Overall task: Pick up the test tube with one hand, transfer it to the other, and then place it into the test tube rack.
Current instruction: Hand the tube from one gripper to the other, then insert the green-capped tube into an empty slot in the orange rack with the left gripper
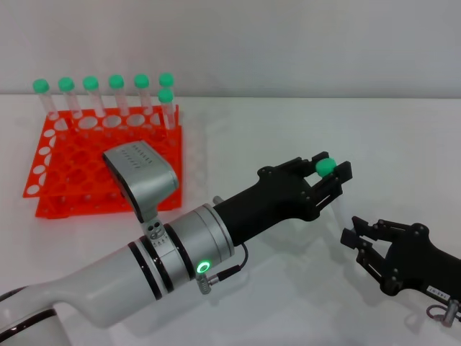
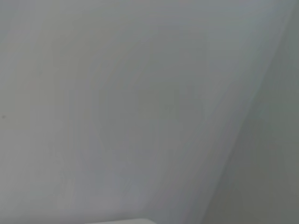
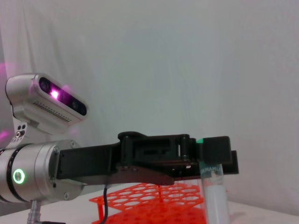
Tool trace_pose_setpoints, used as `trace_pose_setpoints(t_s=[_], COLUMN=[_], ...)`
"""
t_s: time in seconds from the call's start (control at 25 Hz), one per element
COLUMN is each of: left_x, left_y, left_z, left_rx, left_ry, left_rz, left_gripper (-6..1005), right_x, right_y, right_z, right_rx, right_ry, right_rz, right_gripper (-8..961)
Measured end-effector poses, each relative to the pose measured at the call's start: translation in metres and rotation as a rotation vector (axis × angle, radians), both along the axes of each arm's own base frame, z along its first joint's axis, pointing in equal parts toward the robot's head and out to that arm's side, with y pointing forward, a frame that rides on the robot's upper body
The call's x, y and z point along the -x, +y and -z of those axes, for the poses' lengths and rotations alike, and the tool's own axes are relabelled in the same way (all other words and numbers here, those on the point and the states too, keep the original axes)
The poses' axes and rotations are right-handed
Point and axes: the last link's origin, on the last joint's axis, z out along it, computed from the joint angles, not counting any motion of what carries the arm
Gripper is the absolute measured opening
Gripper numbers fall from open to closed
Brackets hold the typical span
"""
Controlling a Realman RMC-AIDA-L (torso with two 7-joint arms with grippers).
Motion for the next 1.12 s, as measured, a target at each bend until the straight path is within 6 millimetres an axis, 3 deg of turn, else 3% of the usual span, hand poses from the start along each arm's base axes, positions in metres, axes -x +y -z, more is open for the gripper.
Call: trace_pose_setpoints(t_s=[0.08,0.4,0.64,0.84,0.96,1.12], left_x=[-0.001,0.000,0.002,0.015,0.029,0.064], left_y=[-0.001,-0.001,-0.001,0.003,0.006,0.009], left_z=[0.001,0.001,0.000,-0.013,-0.029,-0.064], left_rx=[0.004,0.000,-0.011,-0.105,-0.210,-0.386], left_ry=[0.003,0.009,0.007,-0.024,-0.055,-0.097], left_rz=[0.005,0.006,-0.001,-0.051,-0.094,-0.181], left_gripper=[463,267,266,264,264,263], right_x=[0.000,-0.001,-0.005,-0.011,-0.021,-0.043], right_y=[0.000,0.001,-0.001,-0.001,0.001,0.003], right_z=[0.000,0.001,-0.001,-0.004,-0.011,-0.031], right_rx=[0.001,-0.002,-0.045,-0.060,-0.107,-0.232], right_ry=[-0.001,-0.009,-0.041,-0.044,-0.045,-0.037], right_rz=[0.000,0.003,-0.012,0.025,0.090,0.217], right_gripper=[186,186,185,185,281,466])
